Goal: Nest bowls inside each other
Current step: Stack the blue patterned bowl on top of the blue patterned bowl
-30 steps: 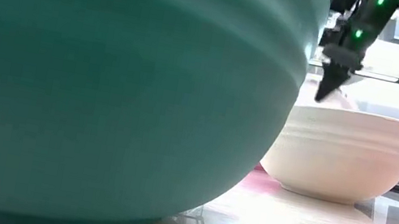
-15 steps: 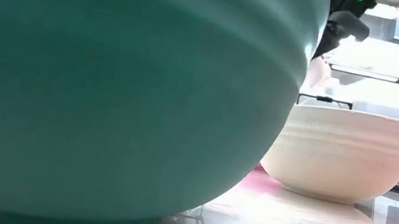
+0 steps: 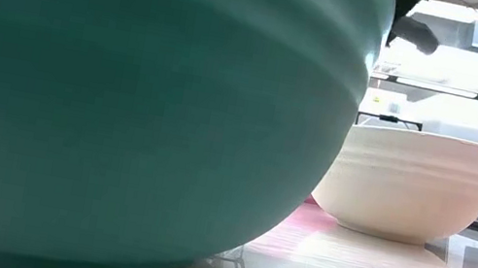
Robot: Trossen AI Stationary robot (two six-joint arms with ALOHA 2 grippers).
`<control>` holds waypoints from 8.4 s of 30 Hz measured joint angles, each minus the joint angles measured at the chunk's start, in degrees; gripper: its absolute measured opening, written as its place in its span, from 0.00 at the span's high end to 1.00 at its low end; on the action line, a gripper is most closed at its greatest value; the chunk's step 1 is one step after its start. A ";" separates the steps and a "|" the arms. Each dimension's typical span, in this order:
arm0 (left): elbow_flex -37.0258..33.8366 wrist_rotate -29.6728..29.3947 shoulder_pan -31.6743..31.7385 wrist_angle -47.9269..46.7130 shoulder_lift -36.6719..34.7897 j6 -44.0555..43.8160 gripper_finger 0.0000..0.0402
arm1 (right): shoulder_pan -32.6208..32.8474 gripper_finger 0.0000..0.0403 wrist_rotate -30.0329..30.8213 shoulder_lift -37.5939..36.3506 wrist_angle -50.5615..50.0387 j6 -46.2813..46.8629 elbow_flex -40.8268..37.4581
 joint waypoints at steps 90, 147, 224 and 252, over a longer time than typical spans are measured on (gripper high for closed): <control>-0.04 6.25 6.05 2.86 4.88 -3.56 0.96 | 2.64 0.88 -0.43 13.35 13.78 -5.50 11.34; -0.02 6.10 10.06 -14.12 -3.67 -2.08 0.96 | -3.30 0.38 -6.24 -9.15 11.00 26.96 20.06; -28.32 -2.24 -6.27 9.15 5.97 -27.49 0.96 | -7.93 0.38 -6.29 -41.34 18.40 55.45 -21.23; -28.28 2.88 -5.57 10.32 6.59 -22.84 0.41 | -6.68 0.38 -7.65 -37.69 2.30 62.73 -21.23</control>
